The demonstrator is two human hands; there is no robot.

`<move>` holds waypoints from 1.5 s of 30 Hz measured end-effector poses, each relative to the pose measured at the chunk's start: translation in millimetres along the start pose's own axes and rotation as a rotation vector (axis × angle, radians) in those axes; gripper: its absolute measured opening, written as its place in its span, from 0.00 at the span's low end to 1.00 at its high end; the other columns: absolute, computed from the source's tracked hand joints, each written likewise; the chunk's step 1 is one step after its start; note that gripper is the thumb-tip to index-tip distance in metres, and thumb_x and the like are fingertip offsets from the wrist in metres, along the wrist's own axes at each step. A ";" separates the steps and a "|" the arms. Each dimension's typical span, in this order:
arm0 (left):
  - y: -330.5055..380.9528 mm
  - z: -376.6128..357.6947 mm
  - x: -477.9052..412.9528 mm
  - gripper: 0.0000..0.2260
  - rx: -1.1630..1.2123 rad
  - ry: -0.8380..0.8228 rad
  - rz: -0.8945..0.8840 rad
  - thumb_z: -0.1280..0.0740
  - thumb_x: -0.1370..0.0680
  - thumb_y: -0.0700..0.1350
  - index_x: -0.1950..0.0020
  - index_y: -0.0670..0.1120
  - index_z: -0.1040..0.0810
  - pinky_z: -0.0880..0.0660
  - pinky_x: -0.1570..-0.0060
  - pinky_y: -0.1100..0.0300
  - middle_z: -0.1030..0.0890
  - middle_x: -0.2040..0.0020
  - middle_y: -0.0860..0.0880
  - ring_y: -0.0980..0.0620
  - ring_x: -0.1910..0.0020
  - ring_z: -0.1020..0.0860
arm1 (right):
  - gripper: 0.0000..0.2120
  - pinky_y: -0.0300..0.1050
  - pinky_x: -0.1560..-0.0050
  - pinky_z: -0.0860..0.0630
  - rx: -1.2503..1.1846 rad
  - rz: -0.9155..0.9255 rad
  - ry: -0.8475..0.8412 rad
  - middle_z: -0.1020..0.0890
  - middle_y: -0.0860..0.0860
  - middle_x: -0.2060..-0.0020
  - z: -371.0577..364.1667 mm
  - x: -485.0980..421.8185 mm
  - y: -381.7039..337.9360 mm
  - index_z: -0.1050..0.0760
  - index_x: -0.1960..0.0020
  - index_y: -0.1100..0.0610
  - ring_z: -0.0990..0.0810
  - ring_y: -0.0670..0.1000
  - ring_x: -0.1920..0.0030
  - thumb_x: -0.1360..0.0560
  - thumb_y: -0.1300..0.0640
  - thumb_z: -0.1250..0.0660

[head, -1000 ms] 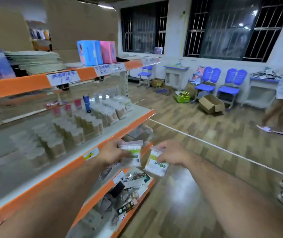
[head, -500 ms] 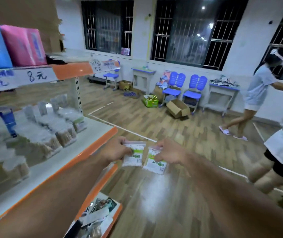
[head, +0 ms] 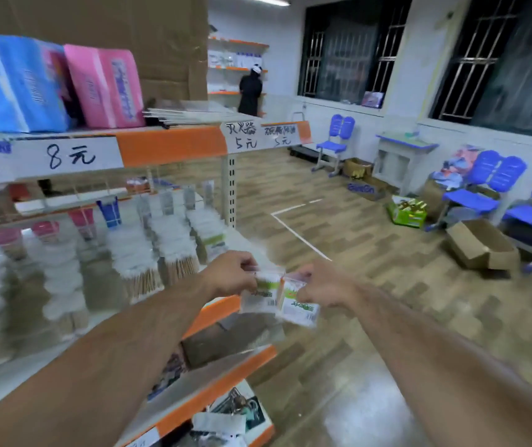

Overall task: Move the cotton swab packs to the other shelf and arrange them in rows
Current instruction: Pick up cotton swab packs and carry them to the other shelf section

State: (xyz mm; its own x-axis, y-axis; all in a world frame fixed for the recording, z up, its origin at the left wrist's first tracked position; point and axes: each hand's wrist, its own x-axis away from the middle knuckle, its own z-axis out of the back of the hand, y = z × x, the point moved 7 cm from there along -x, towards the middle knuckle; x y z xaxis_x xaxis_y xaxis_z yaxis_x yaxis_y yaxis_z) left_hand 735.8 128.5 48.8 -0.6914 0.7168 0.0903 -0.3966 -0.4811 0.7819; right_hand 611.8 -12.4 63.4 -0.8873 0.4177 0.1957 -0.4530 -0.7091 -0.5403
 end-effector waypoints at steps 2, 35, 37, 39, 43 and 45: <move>-8.4 14.5 -7.4 0.11 -0.057 0.035 0.065 0.28 0.33 0.33 0.57 0.47 0.23 0.23 0.63 0.57 0.22 0.57 0.50 0.53 0.61 0.24 | 0.09 0.33 0.77 0.36 0.053 0.099 -0.034 0.27 0.43 0.72 3.1 -26.3 -13.6 0.21 0.57 0.49 0.30 0.45 0.74 0.33 0.62 0.29; -72.2 68.9 -134.8 0.03 -1.001 0.431 0.313 0.34 0.24 0.46 0.53 0.52 0.22 0.35 0.47 0.52 0.20 0.52 0.51 0.49 0.50 0.26 | 0.12 0.38 0.71 0.37 0.275 0.464 -0.261 0.29 0.44 0.69 17.7 -214.2 -46.1 0.32 0.67 0.53 0.32 0.45 0.68 0.32 0.62 0.31; -71.2 67.8 -137.3 0.03 -1.047 0.422 0.330 0.33 0.25 0.45 0.53 0.52 0.22 0.35 0.46 0.52 0.20 0.53 0.51 0.49 0.50 0.25 | 0.11 0.39 0.71 0.36 0.273 0.467 -0.276 0.29 0.44 0.68 15.4 -218.2 -45.2 0.32 0.66 0.52 0.32 0.45 0.67 0.32 0.61 0.31; -68.9 66.4 -139.7 0.04 -1.081 0.411 0.333 0.33 0.25 0.45 0.52 0.53 0.22 0.35 0.46 0.52 0.20 0.53 0.52 0.50 0.51 0.26 | 0.12 0.39 0.71 0.37 0.270 0.476 -0.289 0.30 0.45 0.68 13.8 -221.4 -44.9 0.34 0.67 0.52 0.33 0.45 0.68 0.31 0.62 0.32; -69.0 65.2 -140.9 0.05 -1.099 0.435 0.328 0.32 0.26 0.43 0.52 0.53 0.21 0.36 0.48 0.51 0.20 0.56 0.52 0.49 0.53 0.26 | 0.12 0.39 0.70 0.37 0.235 0.485 -0.304 0.29 0.46 0.67 11.0 -224.7 -43.9 0.33 0.66 0.53 0.34 0.46 0.67 0.31 0.63 0.32; -70.9 63.5 -141.1 0.06 -1.104 0.444 0.334 0.33 0.26 0.42 0.51 0.52 0.22 0.36 0.48 0.51 0.21 0.56 0.51 0.49 0.53 0.27 | 0.06 0.39 0.70 0.36 0.232 0.493 -0.306 0.27 0.47 0.65 9.0 -225.2 -42.7 0.29 0.62 0.56 0.32 0.47 0.66 0.32 0.63 0.32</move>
State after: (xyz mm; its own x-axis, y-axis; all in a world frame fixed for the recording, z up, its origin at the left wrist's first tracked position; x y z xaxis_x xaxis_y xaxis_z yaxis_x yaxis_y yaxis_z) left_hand 899.9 93.5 19.8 -0.9162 0.3470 -0.2002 -0.3089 -0.9302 -0.1983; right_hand 830.2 -81.3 49.8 -0.9660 -0.1469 0.2128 0.0391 -0.8965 -0.4414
